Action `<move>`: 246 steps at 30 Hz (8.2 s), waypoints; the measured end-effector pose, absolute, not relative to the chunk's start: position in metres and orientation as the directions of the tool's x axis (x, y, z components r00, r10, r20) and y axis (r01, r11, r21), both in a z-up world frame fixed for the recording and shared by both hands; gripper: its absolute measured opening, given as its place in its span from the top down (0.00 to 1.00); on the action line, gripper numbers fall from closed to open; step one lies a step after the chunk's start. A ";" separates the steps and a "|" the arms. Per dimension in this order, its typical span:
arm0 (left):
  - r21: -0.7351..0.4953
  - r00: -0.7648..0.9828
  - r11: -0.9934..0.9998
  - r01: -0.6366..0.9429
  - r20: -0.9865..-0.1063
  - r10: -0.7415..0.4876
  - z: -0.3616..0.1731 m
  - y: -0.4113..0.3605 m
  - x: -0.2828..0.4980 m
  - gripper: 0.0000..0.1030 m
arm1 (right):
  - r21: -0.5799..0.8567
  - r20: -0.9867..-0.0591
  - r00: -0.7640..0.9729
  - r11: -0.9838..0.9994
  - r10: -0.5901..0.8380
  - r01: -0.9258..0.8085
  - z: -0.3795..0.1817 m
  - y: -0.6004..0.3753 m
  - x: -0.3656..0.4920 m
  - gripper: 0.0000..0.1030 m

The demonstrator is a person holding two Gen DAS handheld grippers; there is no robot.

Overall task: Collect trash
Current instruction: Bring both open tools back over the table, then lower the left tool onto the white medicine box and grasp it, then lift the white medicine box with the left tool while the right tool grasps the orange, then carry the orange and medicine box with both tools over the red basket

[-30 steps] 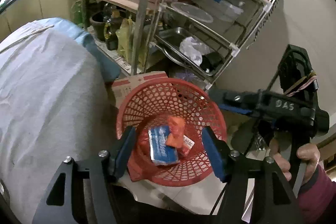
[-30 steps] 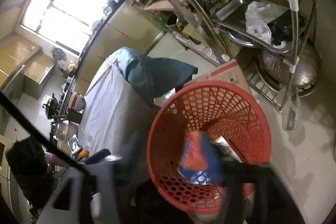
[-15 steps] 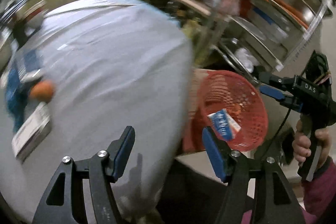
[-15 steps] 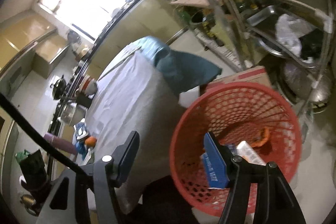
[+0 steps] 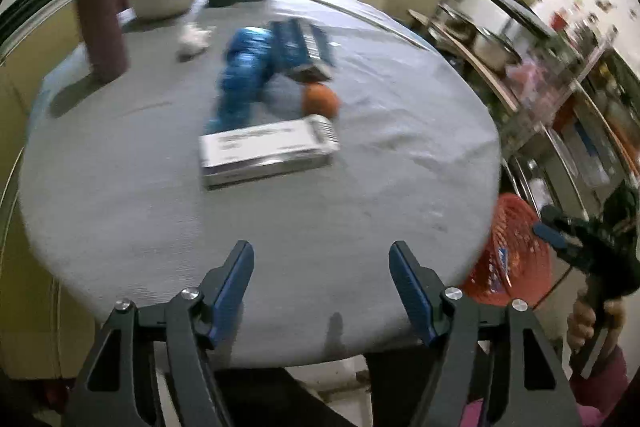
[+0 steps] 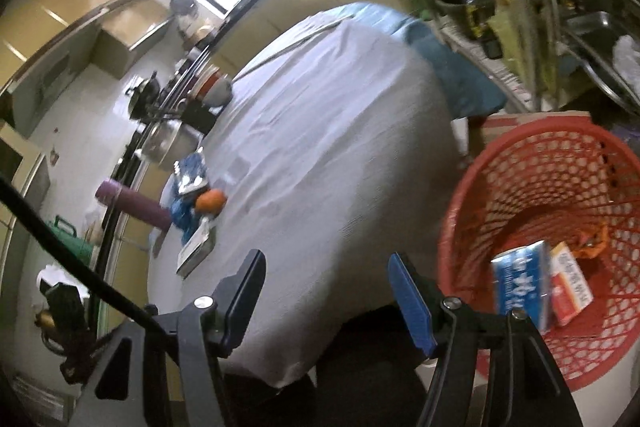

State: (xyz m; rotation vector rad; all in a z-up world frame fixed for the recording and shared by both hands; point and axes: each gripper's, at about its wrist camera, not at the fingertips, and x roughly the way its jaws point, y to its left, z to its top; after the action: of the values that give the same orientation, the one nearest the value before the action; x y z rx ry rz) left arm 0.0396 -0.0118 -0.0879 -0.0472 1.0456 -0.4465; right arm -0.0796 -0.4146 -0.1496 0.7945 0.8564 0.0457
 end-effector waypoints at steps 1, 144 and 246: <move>-0.247 0.430 0.915 0.320 -0.822 -0.373 -0.087 -0.006 0.040 0.31 | 0.639 -0.660 0.668 0.724 0.344 0.259 -0.148 -0.409 -0.078 0.34; -0.164 0.420 0.955 0.247 -0.870 -0.258 -0.140 0.033 0.138 0.51 | 0.443 -0.727 0.589 0.896 0.353 0.010 -0.166 -0.216 0.160 0.46; -0.008 0.565 0.876 0.482 -0.761 -0.319 -0.043 -0.113 0.047 0.53 | -0.098 -0.634 0.767 0.994 -0.097 0.045 -0.058 -0.301 -0.029 0.59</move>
State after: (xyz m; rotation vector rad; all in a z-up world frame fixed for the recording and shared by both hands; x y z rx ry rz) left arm 0.0467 -0.1128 -0.0429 0.2099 0.8479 -0.4748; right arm -0.0293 -0.3012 -0.0584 -0.0787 0.6918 -0.0769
